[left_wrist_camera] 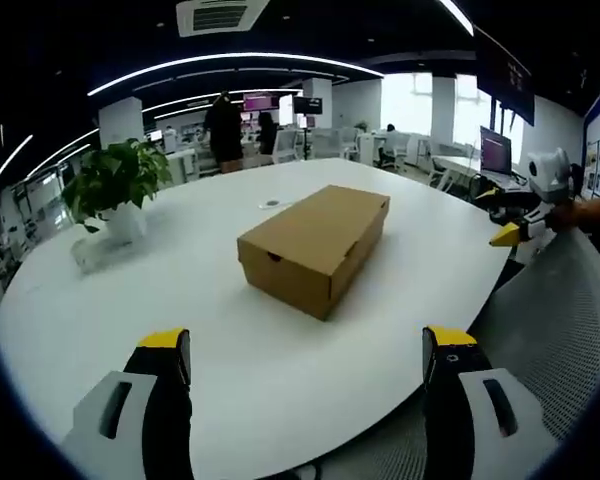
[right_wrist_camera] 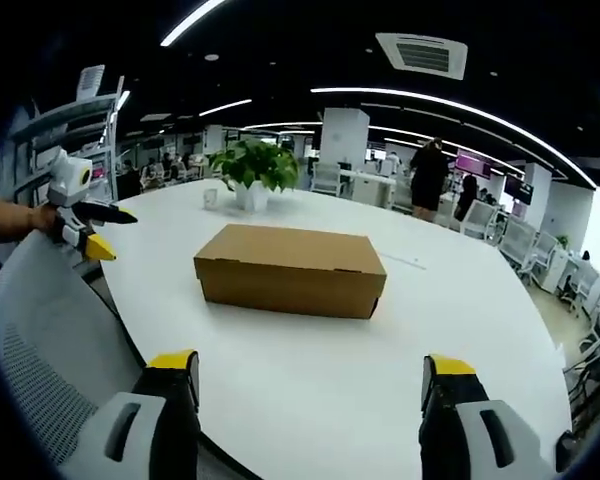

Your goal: Operate the shoe box by opening the lid, removing the specified soft item, and placing it in the target area until the item is outside and the box remains undamaged.

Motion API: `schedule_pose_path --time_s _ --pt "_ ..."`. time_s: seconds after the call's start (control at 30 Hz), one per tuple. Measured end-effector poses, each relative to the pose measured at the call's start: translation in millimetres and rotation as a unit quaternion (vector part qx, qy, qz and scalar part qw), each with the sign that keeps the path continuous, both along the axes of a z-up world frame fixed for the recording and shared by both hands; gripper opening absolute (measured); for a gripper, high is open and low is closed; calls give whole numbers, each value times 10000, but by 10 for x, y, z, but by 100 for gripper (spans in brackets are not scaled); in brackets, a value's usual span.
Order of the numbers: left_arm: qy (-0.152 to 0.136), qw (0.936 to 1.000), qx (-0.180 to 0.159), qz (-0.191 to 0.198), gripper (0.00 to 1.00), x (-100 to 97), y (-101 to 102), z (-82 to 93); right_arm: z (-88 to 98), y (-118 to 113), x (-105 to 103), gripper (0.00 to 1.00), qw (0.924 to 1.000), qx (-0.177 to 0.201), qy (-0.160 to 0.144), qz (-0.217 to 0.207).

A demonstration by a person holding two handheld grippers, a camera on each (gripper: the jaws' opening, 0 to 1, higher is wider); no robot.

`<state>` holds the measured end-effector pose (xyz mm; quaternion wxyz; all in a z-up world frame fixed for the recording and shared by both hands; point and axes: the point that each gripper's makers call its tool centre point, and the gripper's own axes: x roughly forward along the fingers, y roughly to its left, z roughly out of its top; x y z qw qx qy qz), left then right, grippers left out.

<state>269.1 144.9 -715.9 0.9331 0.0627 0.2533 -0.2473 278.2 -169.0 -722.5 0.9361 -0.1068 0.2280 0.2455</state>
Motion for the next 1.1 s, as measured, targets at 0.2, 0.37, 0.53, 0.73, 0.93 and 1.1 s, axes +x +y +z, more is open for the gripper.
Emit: schedule_pose_path --time_s 0.2,0.37,0.53,0.73,0.93,1.1 --pt "-107 9998 66 -143 100 14 -51 28 11 -3 8 91 10000 38 -19 -25" --pt "-7 10000 34 2 100 30 0 -8 21 -39 25 91 9999 4 -82 -103" --pt "71 10000 -26 31 100 14 -13 -29 5 -60 21 91 9999 -15 -52 -113" --pt "5 10000 -55 28 100 16 -32 11 7 -76 15 90 9998 -131 -92 -99" --pt "-131 9998 94 -102 100 6 -89 53 18 -89 7 88 9995 -263 -169 -63" --pt "-110 9998 81 -131 100 -13 -103 48 -16 -143 -9 88 9995 -240 -78 -191"
